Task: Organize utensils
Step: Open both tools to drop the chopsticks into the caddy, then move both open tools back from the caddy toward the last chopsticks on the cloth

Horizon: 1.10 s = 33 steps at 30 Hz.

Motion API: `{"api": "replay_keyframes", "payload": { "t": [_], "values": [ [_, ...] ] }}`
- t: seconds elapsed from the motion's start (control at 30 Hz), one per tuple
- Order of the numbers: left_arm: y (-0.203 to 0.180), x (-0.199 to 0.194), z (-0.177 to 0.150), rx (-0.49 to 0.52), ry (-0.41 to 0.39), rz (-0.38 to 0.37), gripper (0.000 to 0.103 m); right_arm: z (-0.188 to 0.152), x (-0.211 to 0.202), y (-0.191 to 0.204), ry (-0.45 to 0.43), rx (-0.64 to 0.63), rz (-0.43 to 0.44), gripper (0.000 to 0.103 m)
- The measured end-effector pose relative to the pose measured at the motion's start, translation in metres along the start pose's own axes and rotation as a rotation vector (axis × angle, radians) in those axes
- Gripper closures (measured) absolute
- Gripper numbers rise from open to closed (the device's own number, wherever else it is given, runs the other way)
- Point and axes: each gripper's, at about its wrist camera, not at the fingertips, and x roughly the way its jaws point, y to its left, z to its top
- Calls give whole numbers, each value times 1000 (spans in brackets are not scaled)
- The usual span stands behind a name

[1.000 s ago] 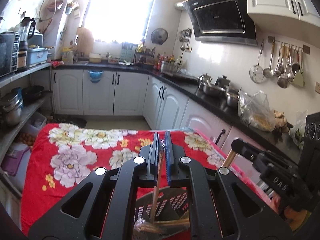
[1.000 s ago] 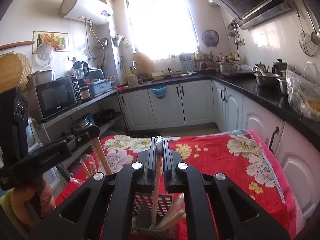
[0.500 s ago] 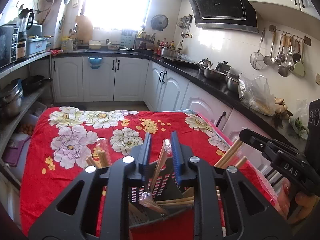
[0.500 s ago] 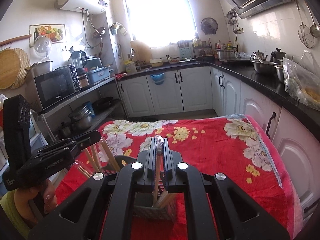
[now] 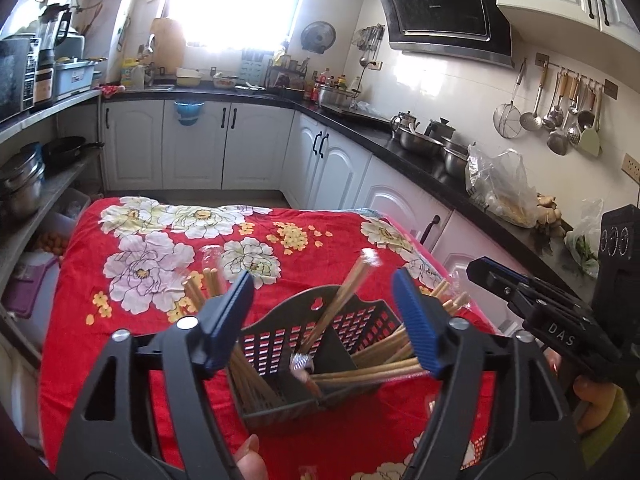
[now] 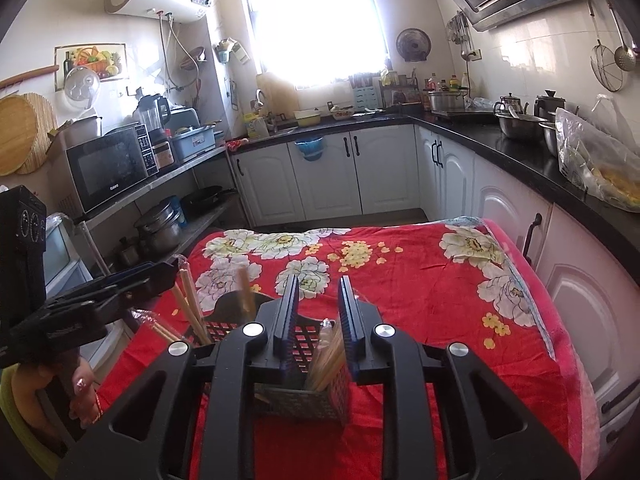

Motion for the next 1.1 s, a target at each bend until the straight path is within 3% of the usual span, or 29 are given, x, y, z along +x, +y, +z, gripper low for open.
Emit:
{"api": "replay_keyframes", "payload": {
  "t": [0.1, 0.2, 0.57, 1.1],
  "values": [
    [3, -4, -3, -13, 13, 1, 18, -3, -3, 1, 5, -4, -3, 76],
    [4, -9, -7, -20, 24, -2, 10, -5, -7, 2, 6, -5, -4, 73],
    [9, -29, -32, -79, 53, 18, 10, -23, -24, 8, 5, -34, -20, 52],
    [5, -47, -67, -88, 72, 82, 10, -58, -39, 20, 31, -50, -18, 37]
  ]
}}
